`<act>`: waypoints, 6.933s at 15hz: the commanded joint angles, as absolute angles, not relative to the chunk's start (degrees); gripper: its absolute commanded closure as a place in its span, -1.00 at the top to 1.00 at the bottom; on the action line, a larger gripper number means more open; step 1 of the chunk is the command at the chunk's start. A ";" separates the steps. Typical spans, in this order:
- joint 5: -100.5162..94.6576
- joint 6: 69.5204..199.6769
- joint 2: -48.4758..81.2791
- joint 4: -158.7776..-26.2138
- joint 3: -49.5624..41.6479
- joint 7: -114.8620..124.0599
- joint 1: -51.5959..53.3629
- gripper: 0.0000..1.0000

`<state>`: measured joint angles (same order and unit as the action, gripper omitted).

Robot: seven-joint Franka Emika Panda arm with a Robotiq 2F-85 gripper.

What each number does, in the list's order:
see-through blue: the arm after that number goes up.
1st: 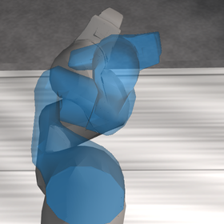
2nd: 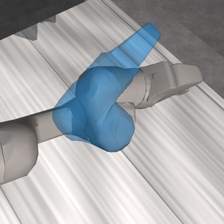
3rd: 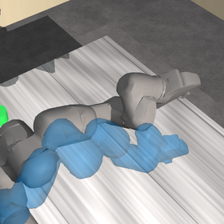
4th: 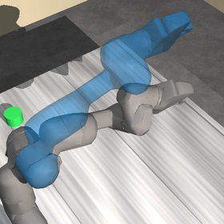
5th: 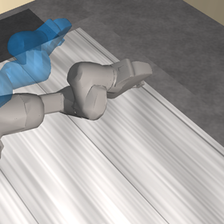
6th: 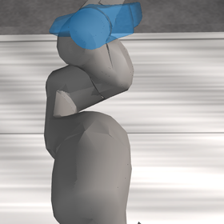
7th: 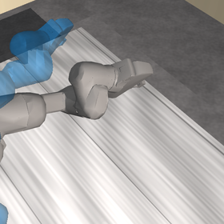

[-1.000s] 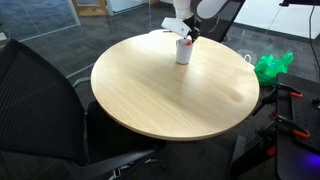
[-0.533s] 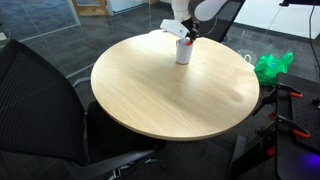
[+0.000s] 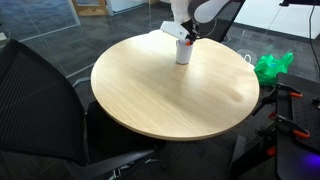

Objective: Remove the red marker from the white mug

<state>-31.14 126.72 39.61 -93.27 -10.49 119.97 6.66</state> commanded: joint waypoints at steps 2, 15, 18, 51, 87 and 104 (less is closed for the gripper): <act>-30.06 125.81 40.25 -92.11 -11.78 120.04 7.60 0.03; -28.24 125.14 42.22 -90.72 -12.45 119.43 7.13 -0.12; -27.99 124.97 42.72 -90.30 -12.47 119.33 7.19 -0.20; -36.26 121.84 30.66 -95.14 -13.16 123.49 14.79 -0.90; 2.27 138.69 34.95 -99.59 5.06 74.28 10.27 -0.90; 8.65 130.45 45.73 -90.87 2.75 69.29 11.19 0.35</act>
